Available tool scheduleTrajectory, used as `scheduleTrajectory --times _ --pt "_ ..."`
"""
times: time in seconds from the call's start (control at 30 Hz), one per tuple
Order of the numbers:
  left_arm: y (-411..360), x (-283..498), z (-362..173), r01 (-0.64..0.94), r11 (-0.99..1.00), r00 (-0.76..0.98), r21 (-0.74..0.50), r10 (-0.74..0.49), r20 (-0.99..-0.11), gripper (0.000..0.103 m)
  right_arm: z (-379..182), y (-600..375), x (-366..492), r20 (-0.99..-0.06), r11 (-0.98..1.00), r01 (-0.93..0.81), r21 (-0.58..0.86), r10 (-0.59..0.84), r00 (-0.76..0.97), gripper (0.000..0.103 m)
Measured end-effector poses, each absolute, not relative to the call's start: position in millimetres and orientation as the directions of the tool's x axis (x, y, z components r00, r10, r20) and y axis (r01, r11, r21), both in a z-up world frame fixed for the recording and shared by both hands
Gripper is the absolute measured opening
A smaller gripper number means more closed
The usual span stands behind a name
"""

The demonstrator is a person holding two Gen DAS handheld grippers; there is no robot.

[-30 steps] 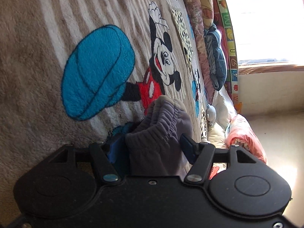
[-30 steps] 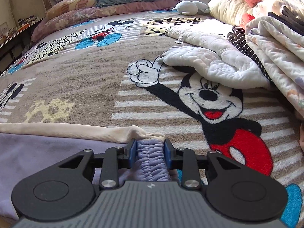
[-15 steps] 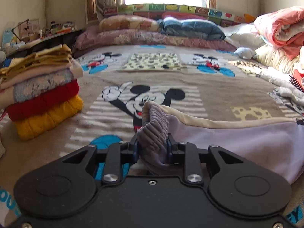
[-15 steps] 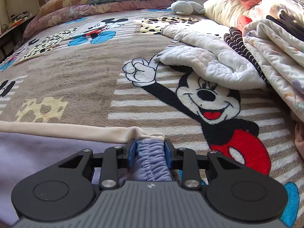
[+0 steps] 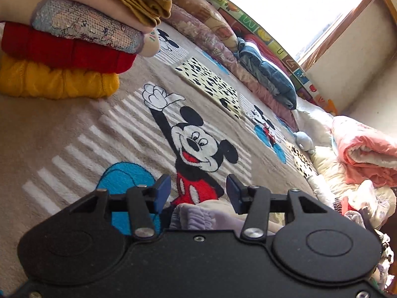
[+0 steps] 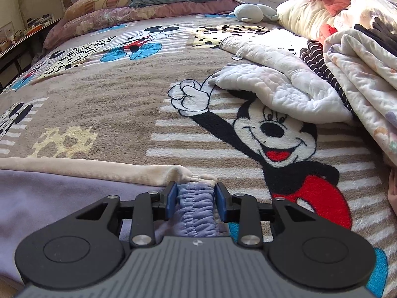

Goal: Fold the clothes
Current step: 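Grasp the waistband with the left gripper while the right gripper holds it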

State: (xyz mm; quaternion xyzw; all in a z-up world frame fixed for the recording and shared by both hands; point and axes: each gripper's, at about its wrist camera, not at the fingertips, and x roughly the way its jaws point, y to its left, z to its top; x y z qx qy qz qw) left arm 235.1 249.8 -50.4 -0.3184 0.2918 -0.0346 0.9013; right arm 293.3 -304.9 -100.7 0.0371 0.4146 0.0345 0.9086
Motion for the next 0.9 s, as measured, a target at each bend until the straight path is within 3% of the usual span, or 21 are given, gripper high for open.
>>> scheduleTrajectory --times 0.1,0.2,0.3,0.43,0.53,0.7,0.9 --pt "255.1 246.3 -55.7 -0.091 0.812 0.799 -0.577 -0.286 -0.528 0.047 -97.3 -305.2 293.2 -0.744 0.994 -0.069 0.081 0.107 0.660 0.036" --pt "249.9 254.0 -68.2 -0.088 0.818 0.759 -0.569 -0.315 -0.570 0.037 -95.6 -305.6 294.7 -0.733 0.992 -0.093 0.081 0.123 0.669 0.036" --pt "237.7 260.9 -76.5 -0.049 0.821 0.723 -0.568 -0.364 -0.588 0.035 -94.0 -308.0 295.5 -0.718 0.991 -0.094 0.098 0.136 0.683 0.036" --pt "221.9 259.0 -73.3 -0.011 0.876 0.719 -0.482 -0.327 -0.613 0.026 -94.9 -307.4 294.9 -0.711 0.990 -0.100 0.098 0.140 0.689 0.033" --pt "214.3 252.0 -64.9 0.032 0.911 0.752 -0.411 -0.293 -0.590 0.023 -92.6 -304.7 289.8 -0.689 0.990 -0.112 0.090 0.143 0.711 0.027" --pt "198.2 246.5 -55.8 0.094 0.957 0.793 -0.273 -0.238 -0.560 0.023 -78.6 -303.0 278.5 -0.633 0.989 -0.122 0.082 0.146 0.760 0.027" --pt "202.8 239.7 -49.3 0.128 0.951 0.828 -0.283 -0.259 -0.497 0.021 -69.3 -302.9 272.4 -0.602 0.988 -0.138 0.067 0.150 0.784 0.026"
